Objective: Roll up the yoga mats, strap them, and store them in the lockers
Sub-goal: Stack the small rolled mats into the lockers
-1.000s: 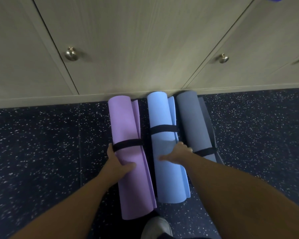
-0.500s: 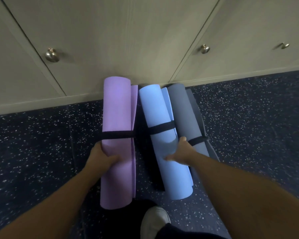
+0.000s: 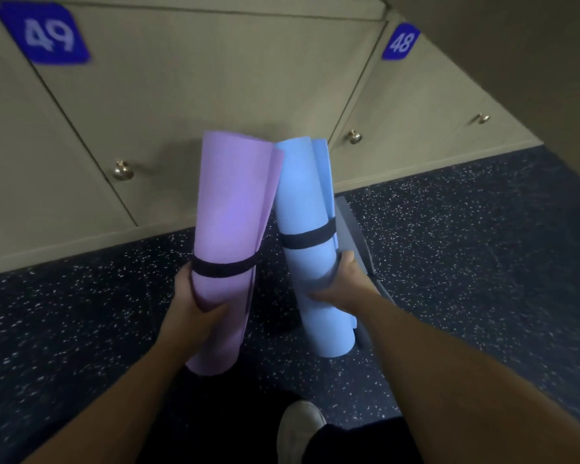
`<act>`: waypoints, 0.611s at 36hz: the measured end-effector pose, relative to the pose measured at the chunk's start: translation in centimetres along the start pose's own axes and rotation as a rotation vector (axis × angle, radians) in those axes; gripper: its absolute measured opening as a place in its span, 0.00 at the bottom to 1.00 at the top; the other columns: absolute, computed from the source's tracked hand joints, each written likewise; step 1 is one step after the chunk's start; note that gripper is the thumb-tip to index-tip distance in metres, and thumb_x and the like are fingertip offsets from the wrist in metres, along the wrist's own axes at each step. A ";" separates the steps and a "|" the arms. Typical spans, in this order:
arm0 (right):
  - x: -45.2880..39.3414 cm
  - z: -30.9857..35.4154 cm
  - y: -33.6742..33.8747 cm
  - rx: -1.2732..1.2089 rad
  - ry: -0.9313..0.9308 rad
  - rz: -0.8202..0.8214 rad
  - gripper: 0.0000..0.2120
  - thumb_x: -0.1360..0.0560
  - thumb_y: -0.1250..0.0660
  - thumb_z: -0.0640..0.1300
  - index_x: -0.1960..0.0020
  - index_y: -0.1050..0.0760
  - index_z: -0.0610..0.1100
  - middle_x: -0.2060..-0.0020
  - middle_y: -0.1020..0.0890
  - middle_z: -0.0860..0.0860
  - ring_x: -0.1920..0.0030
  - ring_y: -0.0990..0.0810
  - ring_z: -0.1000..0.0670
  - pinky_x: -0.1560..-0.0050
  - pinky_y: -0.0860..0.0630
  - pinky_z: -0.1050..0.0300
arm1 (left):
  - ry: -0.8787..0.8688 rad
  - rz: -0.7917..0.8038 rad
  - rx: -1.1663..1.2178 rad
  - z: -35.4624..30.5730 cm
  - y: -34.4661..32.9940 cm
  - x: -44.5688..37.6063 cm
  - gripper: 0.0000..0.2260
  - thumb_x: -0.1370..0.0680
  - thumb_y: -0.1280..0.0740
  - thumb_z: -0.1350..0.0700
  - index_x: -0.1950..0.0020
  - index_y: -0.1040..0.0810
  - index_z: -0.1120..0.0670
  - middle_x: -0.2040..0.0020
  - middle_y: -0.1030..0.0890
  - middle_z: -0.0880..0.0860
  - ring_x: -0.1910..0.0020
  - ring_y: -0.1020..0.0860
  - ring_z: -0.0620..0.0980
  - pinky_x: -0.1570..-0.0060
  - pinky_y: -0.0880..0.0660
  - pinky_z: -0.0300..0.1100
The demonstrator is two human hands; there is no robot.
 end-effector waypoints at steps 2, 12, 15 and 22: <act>0.9 0.4 0.9 -0.010 0.000 -0.022 0.43 0.39 0.20 0.56 0.34 0.42 0.46 0.38 0.29 0.47 0.42 0.24 0.43 0.44 0.23 0.42 | -0.006 0.041 -0.006 -1.1 -0.2 0.2 0.40 0.32 0.23 0.58 0.26 0.40 0.53 0.37 0.27 0.50 0.40 0.26 0.49 0.42 0.29 0.45; 5.1 4.5 6.9 -0.051 0.077 -0.231 0.43 0.37 0.21 0.53 0.32 0.43 0.46 0.36 0.32 0.49 0.45 0.29 0.49 0.47 0.25 0.48 | -0.318 -0.026 -0.061 -14.7 4.6 1.5 0.38 0.39 0.26 0.44 0.30 0.35 0.39 0.36 0.25 0.41 0.38 0.26 0.42 0.39 0.27 0.47; 6.0 7.9 9.6 -0.121 0.164 -0.306 0.45 0.37 0.20 0.53 0.31 0.43 0.45 0.37 0.31 0.49 0.46 0.30 0.50 0.48 0.25 0.48 | -0.521 -0.210 -0.232 -23.5 8.0 0.8 0.37 0.38 0.27 0.41 0.33 0.33 0.51 0.39 0.25 0.51 0.40 0.28 0.51 0.40 0.30 0.51; 4.1 17.9 16.1 -0.151 0.239 -0.407 0.40 0.35 0.22 0.55 0.33 0.40 0.44 0.38 0.29 0.48 0.41 0.25 0.43 0.45 0.26 0.48 | -0.570 -0.393 -0.566 -36.8 12.9 -7.7 0.40 0.39 0.36 0.36 0.33 0.34 0.57 0.39 0.27 0.59 0.36 0.35 0.58 0.35 0.45 0.52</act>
Point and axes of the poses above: each hand's wrist, its own x-axis away from the middle knuckle, its own y-axis out of the back of the hand, z = x × y, the point moved 10 cm from there along -x, towards the middle knuckle
